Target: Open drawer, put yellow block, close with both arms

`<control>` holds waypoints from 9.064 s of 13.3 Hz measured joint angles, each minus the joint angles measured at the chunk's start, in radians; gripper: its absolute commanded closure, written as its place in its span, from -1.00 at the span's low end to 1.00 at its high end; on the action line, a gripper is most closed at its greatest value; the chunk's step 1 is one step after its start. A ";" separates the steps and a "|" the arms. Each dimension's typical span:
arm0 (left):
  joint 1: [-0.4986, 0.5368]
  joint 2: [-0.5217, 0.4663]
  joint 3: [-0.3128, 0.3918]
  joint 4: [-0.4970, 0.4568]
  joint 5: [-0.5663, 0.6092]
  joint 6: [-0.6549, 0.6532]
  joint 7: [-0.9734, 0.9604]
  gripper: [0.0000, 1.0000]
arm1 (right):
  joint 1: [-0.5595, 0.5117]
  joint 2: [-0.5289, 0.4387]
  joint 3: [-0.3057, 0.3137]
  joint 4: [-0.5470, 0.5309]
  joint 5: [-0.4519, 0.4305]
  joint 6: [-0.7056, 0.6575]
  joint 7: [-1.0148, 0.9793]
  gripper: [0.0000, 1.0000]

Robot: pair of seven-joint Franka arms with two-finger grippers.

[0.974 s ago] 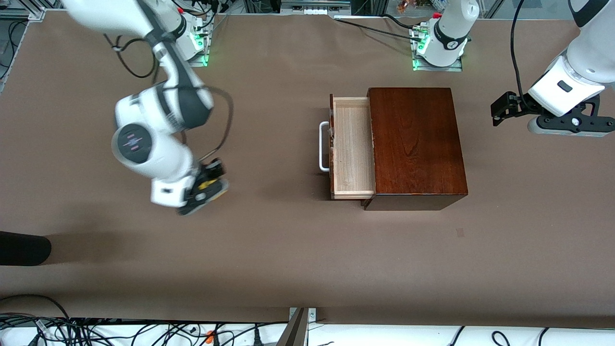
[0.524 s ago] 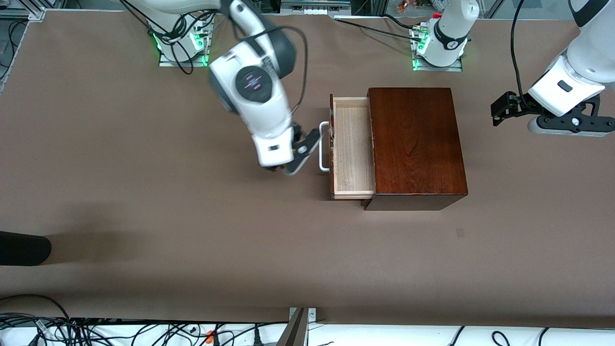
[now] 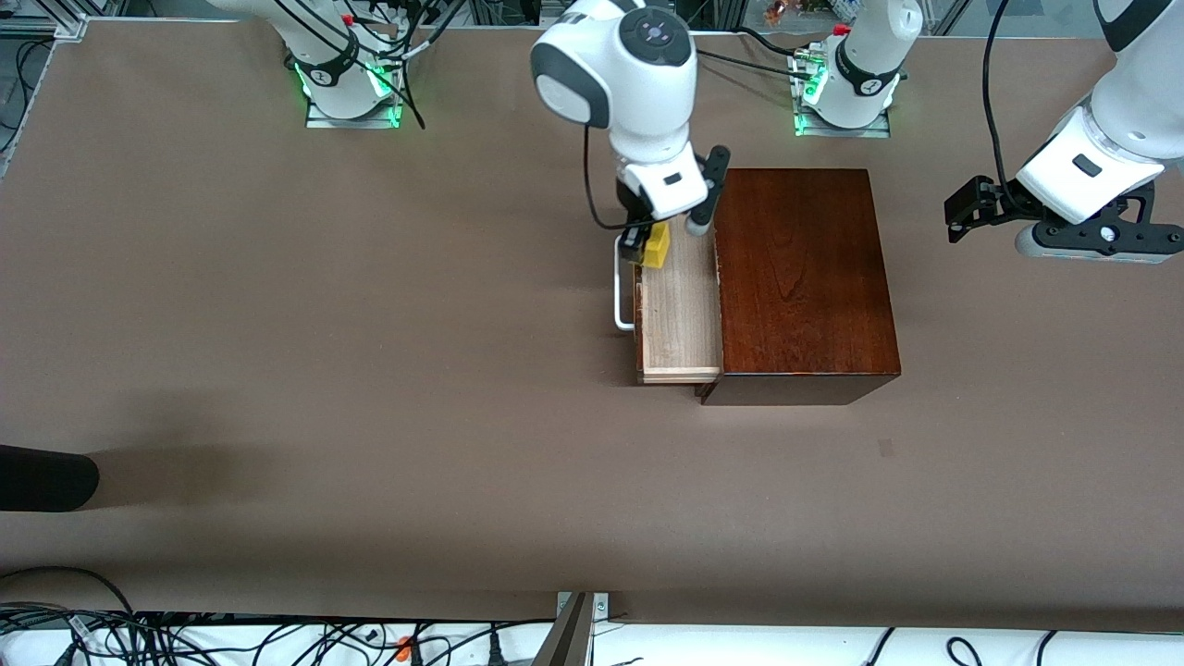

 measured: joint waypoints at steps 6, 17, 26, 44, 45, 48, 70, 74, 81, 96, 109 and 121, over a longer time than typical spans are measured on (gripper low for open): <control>0.000 0.000 -0.001 0.000 0.000 0.000 0.000 -1.00 | 0.045 0.093 -0.001 0.002 -0.081 0.082 0.000 0.51; 0.000 0.000 -0.001 0.000 0.000 0.000 0.000 -1.00 | 0.058 0.160 -0.018 0.002 -0.108 0.124 -0.003 -0.36; -0.001 0.000 -0.002 0.000 0.000 0.000 0.000 -1.00 | 0.003 0.076 -0.048 0.067 -0.059 0.052 -0.017 -1.00; -0.052 0.161 -0.243 0.093 -0.105 -0.018 0.004 -1.00 | -0.339 -0.647 -0.394 -0.380 0.260 -0.259 0.082 -1.00; -0.058 0.199 -0.270 0.118 -0.105 -0.015 0.004 -1.00 | -0.339 -0.666 -0.414 -0.402 0.260 -0.266 0.084 -1.00; -0.129 0.293 -0.291 0.158 -0.105 0.044 0.006 -1.00 | -0.339 -0.681 -0.484 -0.422 0.260 -0.280 0.085 -1.00; -0.406 0.663 -0.296 0.165 -0.080 0.497 0.883 -1.00 | -0.886 -0.677 -0.009 -0.446 0.183 -0.326 0.152 -1.00; -0.404 0.671 -0.288 0.151 -0.032 0.463 0.885 -1.00 | -0.886 -0.676 -0.009 -0.443 0.150 -0.357 0.151 -1.00; -0.359 0.644 -0.282 0.166 0.019 0.301 0.886 -1.00 | -0.888 -0.653 -0.013 -0.424 0.140 -0.361 0.151 -1.00; -0.272 0.593 -0.277 0.169 0.093 0.138 0.899 -1.00 | -0.884 -0.638 -0.001 -0.417 0.140 -0.311 0.151 -1.00; -0.274 0.579 -0.281 0.192 0.140 0.104 0.875 -1.00 | -0.884 -0.636 -0.001 -0.417 0.140 -0.311 0.151 -1.00; -0.053 0.245 -0.127 0.241 -0.014 -0.119 0.386 -1.00 | -0.885 -0.635 -0.002 -0.416 0.140 -0.311 0.151 -1.00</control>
